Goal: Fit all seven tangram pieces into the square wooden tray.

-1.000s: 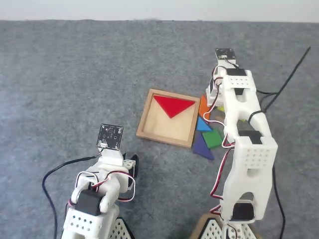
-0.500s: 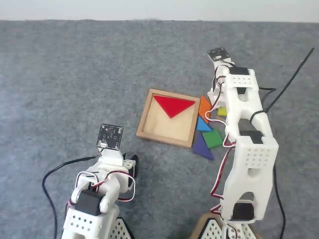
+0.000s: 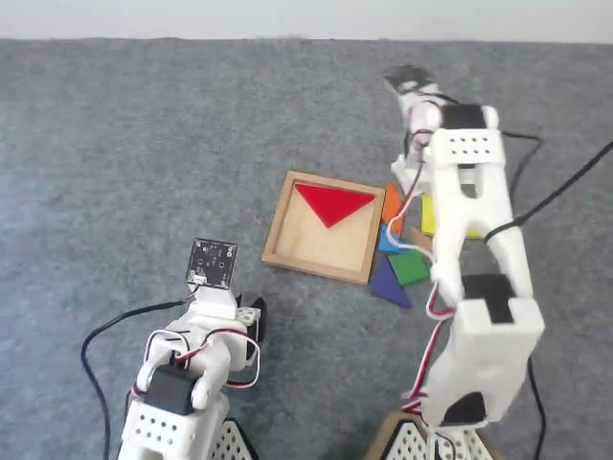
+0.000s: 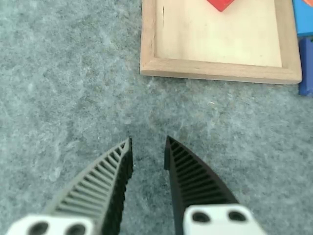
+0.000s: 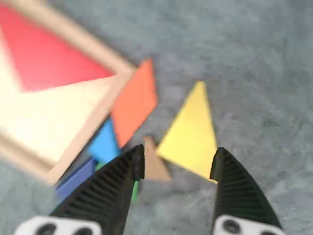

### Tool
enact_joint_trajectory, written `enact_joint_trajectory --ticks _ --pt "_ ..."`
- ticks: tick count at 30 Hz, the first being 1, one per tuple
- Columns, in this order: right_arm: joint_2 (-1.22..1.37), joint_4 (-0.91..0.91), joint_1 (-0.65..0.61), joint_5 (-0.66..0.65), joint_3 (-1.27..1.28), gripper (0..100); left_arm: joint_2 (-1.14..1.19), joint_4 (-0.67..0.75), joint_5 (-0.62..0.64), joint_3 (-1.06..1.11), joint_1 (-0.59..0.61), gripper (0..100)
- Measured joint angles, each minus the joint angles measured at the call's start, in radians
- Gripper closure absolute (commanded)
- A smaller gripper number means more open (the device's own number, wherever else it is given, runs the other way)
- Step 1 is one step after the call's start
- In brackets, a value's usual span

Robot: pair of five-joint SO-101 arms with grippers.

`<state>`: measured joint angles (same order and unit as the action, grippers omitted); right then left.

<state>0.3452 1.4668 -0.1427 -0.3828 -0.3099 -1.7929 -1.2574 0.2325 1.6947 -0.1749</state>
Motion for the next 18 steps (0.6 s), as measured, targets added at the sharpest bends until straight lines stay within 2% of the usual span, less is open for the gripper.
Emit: enact_joint_trajectory --ticks 3,7,11,18 --pt "-0.035 0.095 -0.034 -0.068 0.0 68.6 0.0 0.0 0.0 0.0 0.0 89" --pt "-0.008 0.129 -0.005 -0.16 0.026 57.8 0.0 0.0 0.0 0.0 0.0 89" --pt "0.11 0.077 0.023 -0.242 0.041 59.6 0.0 0.0 0.0 0.0 0.0 89" --pt "0.259 -0.04 0.028 -0.258 0.041 59.7 0.0 0.0 0.0 0.0 0.0 89"
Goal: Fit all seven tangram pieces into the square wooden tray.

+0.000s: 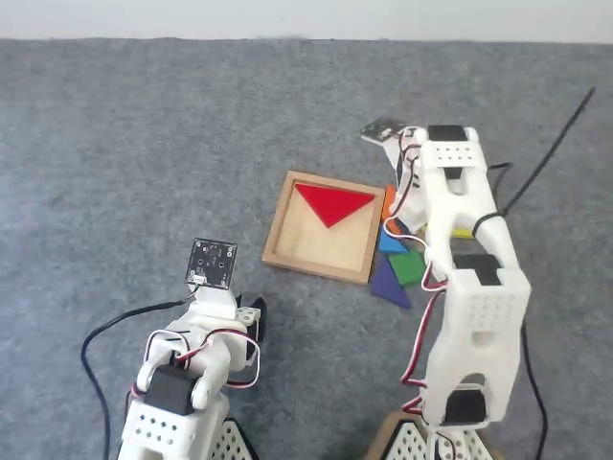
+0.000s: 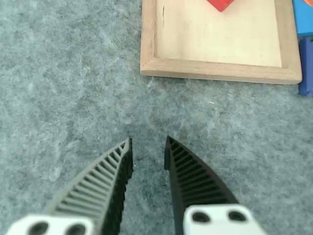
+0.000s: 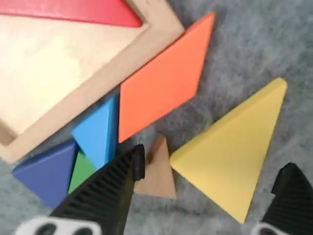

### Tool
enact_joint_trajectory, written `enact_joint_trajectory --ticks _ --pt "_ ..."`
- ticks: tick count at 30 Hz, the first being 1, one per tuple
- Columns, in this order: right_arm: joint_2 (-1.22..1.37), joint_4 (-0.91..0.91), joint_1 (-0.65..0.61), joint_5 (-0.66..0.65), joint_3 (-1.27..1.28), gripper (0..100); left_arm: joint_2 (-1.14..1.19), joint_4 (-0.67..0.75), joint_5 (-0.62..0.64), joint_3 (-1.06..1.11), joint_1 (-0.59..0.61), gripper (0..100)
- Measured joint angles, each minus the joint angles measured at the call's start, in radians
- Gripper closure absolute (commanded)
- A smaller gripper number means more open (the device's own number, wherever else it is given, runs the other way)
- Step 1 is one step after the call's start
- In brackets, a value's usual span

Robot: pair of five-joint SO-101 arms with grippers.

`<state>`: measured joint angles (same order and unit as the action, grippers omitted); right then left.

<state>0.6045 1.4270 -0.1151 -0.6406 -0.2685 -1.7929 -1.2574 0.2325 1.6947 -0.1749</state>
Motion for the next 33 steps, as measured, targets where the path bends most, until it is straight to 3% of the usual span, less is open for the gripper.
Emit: enact_joint_trajectory --ticks 18,21,33 --pt "0.02 -0.044 0.083 -0.098 0.0 70.3 0.0 0.0 0.0 0.0 0.0 89" --pt "0.02 -0.044 0.083 -0.098 0.0 74.5 0.0 0.0 0.0 0.0 0.0 89" --pt "0.02 -0.023 0.084 -0.018 -0.052 72.6 0.0 0.0 0.0 0.0 0.0 89"
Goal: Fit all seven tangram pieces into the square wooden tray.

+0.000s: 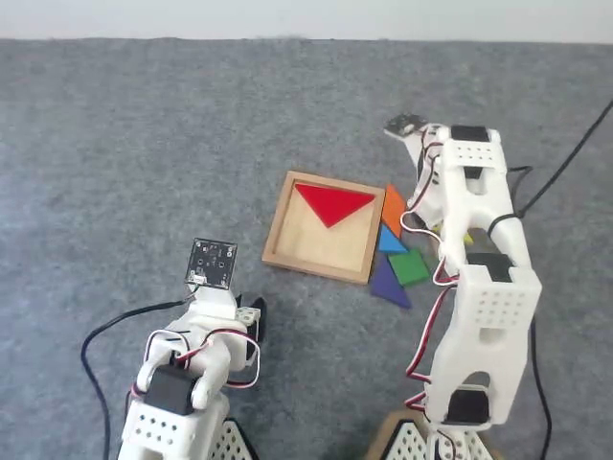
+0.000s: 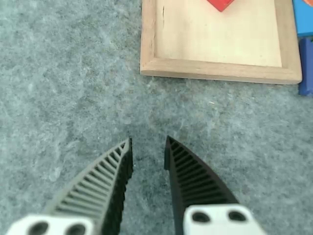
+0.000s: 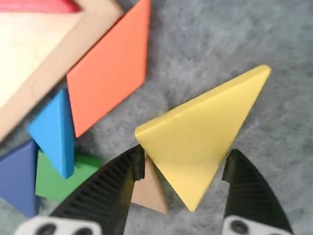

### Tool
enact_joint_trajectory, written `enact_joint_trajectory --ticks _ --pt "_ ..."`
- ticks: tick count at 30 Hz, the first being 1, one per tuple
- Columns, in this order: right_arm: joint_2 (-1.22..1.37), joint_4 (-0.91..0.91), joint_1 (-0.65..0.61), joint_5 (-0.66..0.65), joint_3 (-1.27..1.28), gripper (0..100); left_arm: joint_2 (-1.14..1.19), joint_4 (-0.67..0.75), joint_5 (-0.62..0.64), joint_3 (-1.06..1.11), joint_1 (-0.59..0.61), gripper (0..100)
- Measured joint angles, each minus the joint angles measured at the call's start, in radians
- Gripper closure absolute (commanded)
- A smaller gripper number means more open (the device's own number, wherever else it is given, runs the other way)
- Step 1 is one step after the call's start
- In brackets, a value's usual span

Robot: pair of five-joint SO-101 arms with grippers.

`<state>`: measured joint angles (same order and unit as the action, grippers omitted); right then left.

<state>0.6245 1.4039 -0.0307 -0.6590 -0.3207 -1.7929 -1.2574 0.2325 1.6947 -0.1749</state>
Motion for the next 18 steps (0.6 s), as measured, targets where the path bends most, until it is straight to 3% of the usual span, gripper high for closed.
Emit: enact_joint_trajectory --ticks 9,18 --pt "0.0 0.193 -0.044 0.11 -0.18 64.9 0.0 0.0 0.0 0.0 0.0 89" --pt "0.0 0.052 -0.109 0.249 -0.084 64.9 0.0 0.0 0.0 0.0 0.0 89"
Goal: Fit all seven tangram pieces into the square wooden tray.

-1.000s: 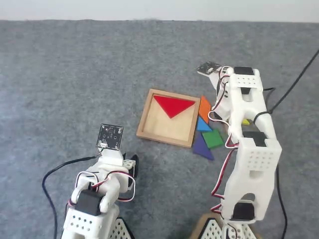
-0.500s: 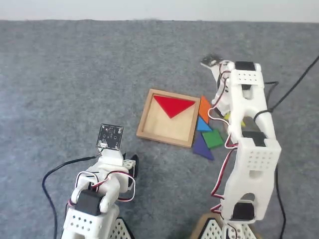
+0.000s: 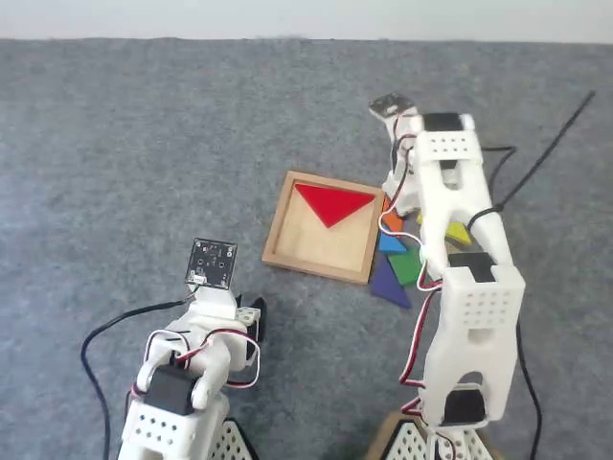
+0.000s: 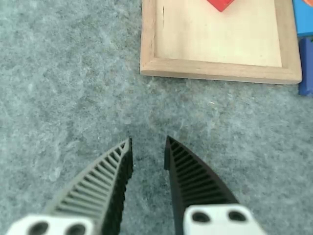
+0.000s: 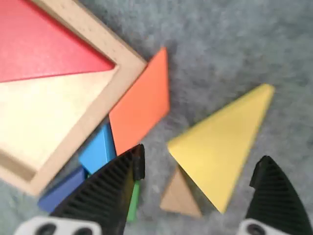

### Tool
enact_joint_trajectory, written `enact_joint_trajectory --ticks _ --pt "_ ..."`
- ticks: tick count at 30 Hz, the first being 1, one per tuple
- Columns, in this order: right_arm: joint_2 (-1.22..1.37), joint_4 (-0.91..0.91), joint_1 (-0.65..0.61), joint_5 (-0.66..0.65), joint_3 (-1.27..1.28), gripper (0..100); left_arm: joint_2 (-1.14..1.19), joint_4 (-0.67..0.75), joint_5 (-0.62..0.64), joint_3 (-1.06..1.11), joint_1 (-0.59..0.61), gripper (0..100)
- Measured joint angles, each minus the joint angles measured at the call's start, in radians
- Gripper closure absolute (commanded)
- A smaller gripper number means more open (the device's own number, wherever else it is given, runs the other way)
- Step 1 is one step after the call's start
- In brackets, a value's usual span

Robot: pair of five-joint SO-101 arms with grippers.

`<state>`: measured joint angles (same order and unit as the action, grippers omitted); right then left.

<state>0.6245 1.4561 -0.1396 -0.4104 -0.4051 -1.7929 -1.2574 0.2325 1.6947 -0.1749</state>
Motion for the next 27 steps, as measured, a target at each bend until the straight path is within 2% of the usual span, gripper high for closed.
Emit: enact_joint_trajectory --ticks 6,11,27 --pt "0.0 -0.101 0.015 0.048 0.08 64.9 0.0 0.0 0.0 0.0 0.0 89" --pt "0.029 -0.11 0.06 0.052 0.083 65.1 0.0 0.0 0.0 0.0 0.0 89" --pt "0.091 -0.11 0.057 0.028 0.055 65.3 0.0 0.0 0.0 0.0 0.0 89"
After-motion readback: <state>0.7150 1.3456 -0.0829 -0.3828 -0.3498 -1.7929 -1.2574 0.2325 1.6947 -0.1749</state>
